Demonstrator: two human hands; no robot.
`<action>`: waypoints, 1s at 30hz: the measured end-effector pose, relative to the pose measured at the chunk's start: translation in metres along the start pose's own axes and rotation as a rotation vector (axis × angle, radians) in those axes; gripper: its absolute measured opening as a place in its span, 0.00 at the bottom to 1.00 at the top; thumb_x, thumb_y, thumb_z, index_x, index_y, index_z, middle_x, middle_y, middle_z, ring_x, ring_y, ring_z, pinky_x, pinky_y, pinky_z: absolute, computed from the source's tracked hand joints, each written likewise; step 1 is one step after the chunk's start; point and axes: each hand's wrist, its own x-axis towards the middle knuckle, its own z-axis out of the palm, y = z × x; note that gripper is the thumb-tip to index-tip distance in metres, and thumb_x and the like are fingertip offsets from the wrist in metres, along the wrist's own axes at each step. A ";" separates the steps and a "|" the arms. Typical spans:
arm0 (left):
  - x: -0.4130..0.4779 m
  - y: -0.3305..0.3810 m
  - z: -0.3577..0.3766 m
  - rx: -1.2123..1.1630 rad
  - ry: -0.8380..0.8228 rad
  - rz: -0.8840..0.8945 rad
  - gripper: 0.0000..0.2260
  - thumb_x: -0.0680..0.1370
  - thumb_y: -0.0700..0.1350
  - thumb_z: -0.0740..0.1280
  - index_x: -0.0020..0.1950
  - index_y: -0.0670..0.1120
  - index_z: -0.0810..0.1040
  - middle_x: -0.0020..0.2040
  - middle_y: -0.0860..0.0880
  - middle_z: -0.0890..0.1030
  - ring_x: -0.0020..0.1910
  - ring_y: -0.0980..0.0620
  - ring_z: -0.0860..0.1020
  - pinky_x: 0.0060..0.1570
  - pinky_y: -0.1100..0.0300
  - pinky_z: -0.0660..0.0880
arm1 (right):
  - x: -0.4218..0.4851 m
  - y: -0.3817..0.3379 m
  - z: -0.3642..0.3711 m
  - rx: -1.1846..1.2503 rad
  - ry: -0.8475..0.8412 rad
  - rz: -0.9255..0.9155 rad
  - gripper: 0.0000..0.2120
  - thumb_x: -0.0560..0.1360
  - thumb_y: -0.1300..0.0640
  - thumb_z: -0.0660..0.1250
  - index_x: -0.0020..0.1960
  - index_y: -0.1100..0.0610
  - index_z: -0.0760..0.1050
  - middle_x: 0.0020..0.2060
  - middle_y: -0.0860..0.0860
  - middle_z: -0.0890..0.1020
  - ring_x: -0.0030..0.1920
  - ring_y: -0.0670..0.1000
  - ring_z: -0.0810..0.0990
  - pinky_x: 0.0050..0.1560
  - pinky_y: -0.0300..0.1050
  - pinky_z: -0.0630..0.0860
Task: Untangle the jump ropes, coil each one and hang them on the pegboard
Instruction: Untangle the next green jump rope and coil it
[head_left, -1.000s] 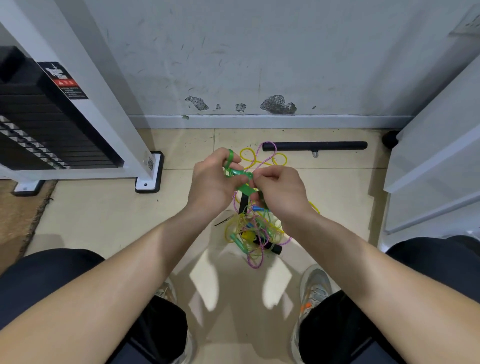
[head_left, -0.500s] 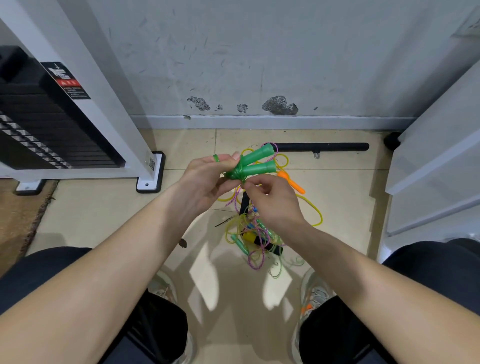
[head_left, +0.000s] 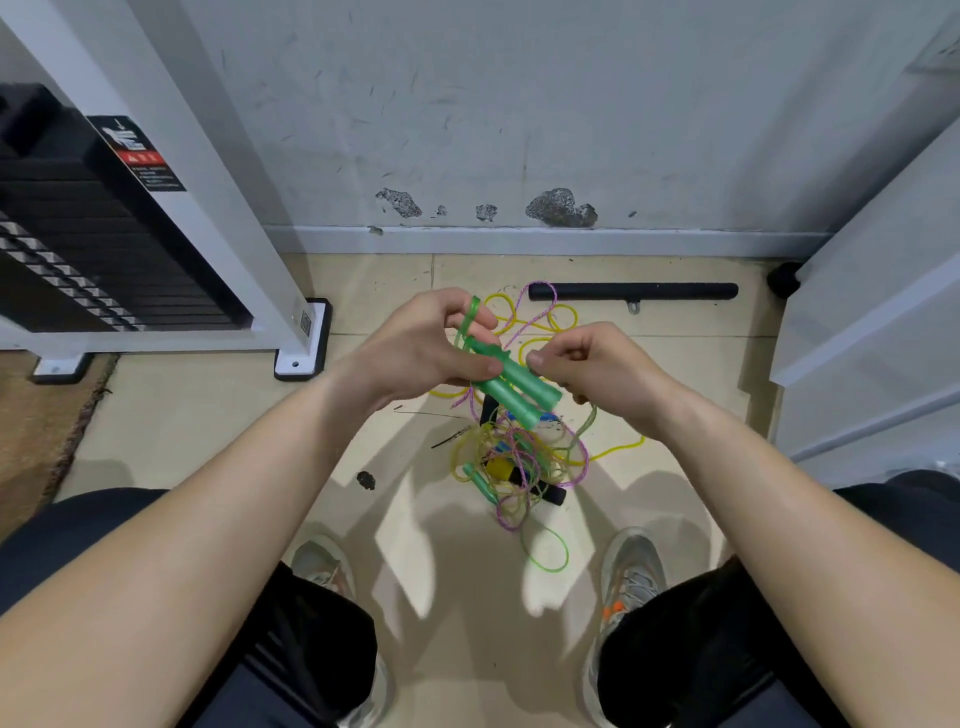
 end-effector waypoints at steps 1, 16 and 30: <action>0.002 -0.003 0.003 0.114 0.033 0.041 0.17 0.69 0.34 0.78 0.53 0.46 0.78 0.47 0.51 0.82 0.36 0.56 0.80 0.46 0.52 0.83 | -0.001 -0.001 0.003 0.012 0.007 0.020 0.11 0.78 0.54 0.71 0.38 0.56 0.83 0.25 0.43 0.71 0.30 0.48 0.66 0.33 0.44 0.63; 0.017 -0.015 0.035 -0.404 0.447 -0.080 0.14 0.74 0.36 0.75 0.55 0.43 0.74 0.47 0.47 0.80 0.43 0.46 0.83 0.41 0.55 0.83 | -0.022 -0.009 0.060 -0.123 0.441 -0.229 0.12 0.80 0.55 0.66 0.62 0.48 0.81 0.45 0.45 0.83 0.34 0.43 0.76 0.47 0.44 0.76; 0.009 -0.001 0.012 -0.794 0.262 -0.300 0.13 0.74 0.38 0.75 0.56 0.38 0.77 0.52 0.43 0.77 0.40 0.46 0.82 0.39 0.60 0.82 | -0.024 -0.002 0.056 -0.073 0.385 -0.363 0.01 0.78 0.55 0.70 0.47 0.51 0.79 0.36 0.42 0.80 0.31 0.40 0.76 0.36 0.32 0.68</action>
